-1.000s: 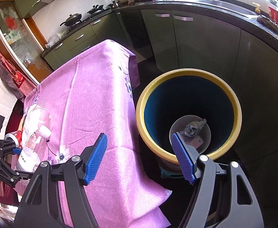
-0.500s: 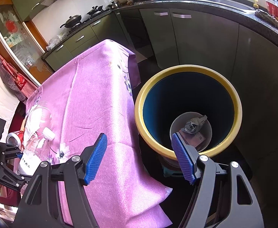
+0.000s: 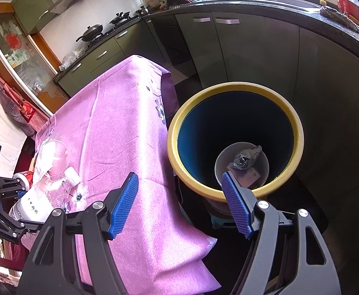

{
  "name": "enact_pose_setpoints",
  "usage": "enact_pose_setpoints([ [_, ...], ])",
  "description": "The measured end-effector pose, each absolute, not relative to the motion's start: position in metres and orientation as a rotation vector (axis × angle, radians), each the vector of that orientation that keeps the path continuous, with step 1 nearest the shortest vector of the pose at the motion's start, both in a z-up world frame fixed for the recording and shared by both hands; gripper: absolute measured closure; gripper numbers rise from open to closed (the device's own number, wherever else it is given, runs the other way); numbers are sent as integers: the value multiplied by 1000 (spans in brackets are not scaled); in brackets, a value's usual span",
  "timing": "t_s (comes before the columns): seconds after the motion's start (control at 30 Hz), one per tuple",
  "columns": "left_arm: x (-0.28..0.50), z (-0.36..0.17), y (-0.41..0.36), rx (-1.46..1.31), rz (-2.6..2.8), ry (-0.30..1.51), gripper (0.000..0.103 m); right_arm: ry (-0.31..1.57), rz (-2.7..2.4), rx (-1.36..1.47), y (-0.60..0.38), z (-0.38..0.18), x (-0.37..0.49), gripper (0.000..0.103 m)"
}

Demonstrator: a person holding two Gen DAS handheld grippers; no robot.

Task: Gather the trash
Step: 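Carry the water bottle over the bin and open the left gripper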

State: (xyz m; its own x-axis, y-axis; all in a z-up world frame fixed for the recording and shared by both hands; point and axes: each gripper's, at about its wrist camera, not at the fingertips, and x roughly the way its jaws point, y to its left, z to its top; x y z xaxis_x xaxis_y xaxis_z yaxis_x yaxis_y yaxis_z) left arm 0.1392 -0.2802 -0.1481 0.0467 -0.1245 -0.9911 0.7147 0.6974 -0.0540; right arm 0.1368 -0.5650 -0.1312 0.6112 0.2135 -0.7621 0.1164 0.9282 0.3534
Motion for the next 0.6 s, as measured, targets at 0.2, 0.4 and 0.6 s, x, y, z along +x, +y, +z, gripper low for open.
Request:
enact_pose_setpoints([
  [0.2, 139, -136, -281, 542, -699, 1354, 40, 922, 64, 400, -564, -135, 137, 33],
  [0.4, 147, -127, -279, 549, -702, 1334, 40, 925, 65, 406, -566, -138, 137, 33],
  [0.6, 149, -115, -277, 547, -711, 1308, 40, 914, 68, 408, -566, -134, 133, 33],
])
